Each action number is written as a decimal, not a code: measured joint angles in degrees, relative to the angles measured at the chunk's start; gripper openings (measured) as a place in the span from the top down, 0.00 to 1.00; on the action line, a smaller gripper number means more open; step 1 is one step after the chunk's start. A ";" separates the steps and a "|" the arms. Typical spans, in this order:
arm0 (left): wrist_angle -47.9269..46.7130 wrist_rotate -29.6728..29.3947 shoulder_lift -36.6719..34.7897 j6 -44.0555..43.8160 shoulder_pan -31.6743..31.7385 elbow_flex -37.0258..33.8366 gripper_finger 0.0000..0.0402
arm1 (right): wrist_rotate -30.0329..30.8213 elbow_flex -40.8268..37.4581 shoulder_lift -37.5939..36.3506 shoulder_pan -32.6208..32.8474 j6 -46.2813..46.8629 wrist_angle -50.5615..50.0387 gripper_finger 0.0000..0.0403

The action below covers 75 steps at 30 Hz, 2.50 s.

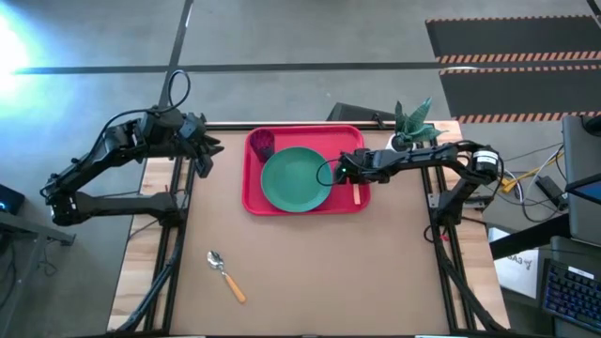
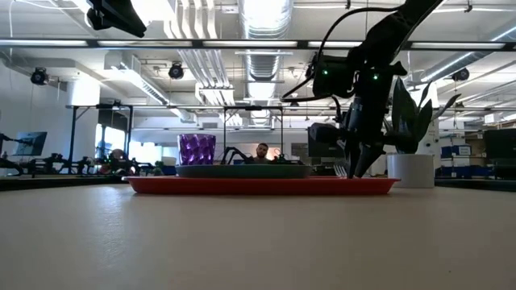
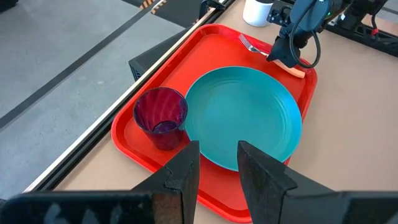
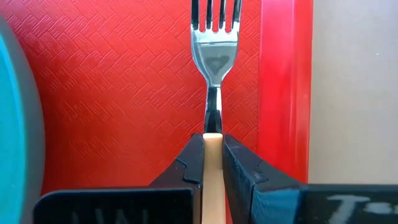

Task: Pick and place plate/cup/fork/spoon on tray
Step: Put the orange fork on the right side of the green plate on the orange tray, then move the orange tray to the center of the table

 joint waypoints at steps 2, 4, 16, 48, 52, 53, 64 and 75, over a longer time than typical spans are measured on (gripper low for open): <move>-0.01 0.00 0.00 0.00 0.00 0.00 0.78 | 0.00 0.00 0.00 0.00 0.01 0.03 0.95; -0.01 -0.02 0.00 0.00 0.00 0.00 0.78 | 0.00 0.00 0.00 0.00 0.04 0.05 0.93; -0.01 0.00 0.00 0.00 0.00 0.00 0.78 | 0.05 -0.02 0.04 0.00 0.00 0.55 0.88; -0.02 -0.01 0.00 0.02 0.00 0.00 0.78 | 4.43 1.87 0.04 0.39 -3.74 1.71 0.82; -0.03 -0.01 0.00 0.02 0.00 0.00 0.78 | 7.68 6.27 -0.02 -0.06 -10.30 3.91 0.87; -0.03 -0.02 0.00 0.02 0.00 0.00 0.78 | 7.76 7.60 -0.04 -0.68 -12.40 4.46 0.90; -0.03 -0.02 0.00 -0.18 0.00 0.00 0.78 | -1.90 20.67 0.07 -15.06 -29.50 5.31 0.98; 0.20 -0.02 0.00 -0.35 0.00 0.00 0.78 | -11.76 22.32 0.15 -24.12 -33.40 6.71 0.98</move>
